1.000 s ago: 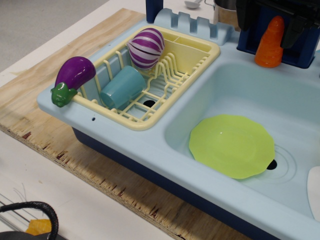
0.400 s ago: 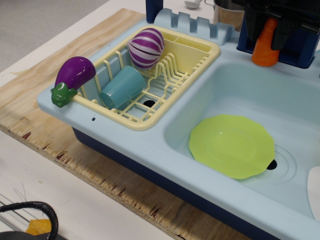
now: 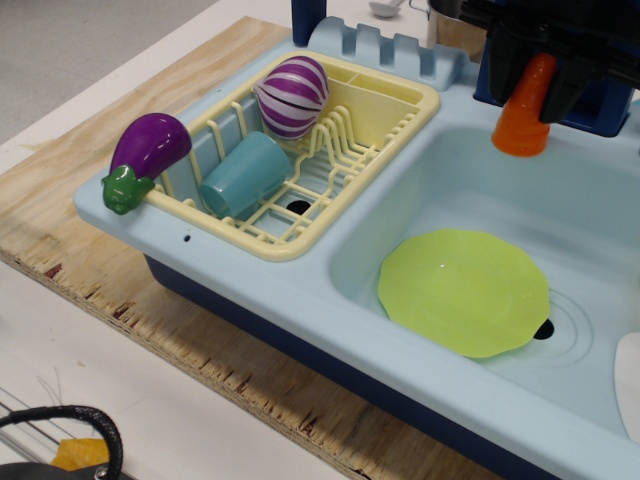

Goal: Put carrot on plate

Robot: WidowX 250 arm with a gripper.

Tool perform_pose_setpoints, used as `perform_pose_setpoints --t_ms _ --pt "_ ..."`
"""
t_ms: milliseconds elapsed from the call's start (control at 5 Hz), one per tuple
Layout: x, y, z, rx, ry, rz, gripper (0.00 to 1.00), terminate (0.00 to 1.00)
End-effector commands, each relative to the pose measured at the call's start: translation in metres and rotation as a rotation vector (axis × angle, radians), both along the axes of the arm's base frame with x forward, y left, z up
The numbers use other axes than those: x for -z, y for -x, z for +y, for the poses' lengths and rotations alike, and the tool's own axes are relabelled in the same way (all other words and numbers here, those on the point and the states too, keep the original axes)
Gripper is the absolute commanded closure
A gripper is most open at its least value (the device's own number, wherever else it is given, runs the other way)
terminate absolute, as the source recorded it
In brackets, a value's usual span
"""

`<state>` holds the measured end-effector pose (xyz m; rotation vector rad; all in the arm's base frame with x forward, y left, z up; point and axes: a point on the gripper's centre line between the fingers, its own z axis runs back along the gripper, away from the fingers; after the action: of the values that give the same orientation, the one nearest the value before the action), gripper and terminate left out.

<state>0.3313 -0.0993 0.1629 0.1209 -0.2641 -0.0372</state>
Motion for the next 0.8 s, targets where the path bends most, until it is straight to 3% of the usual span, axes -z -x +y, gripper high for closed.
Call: perform_pose_setpoints --t_ms 0,200,600 --pt "-0.023 0.024 0.002 -0.093 0.052 -0.037 1.0 0.0" --pt "-0.005 0.042 0.006 -0.121 0.084 -0.039 1.0 0.0" --pt "0.029 0.053 0.008 -0.151 0.179 -0.017 1.0 0.0"
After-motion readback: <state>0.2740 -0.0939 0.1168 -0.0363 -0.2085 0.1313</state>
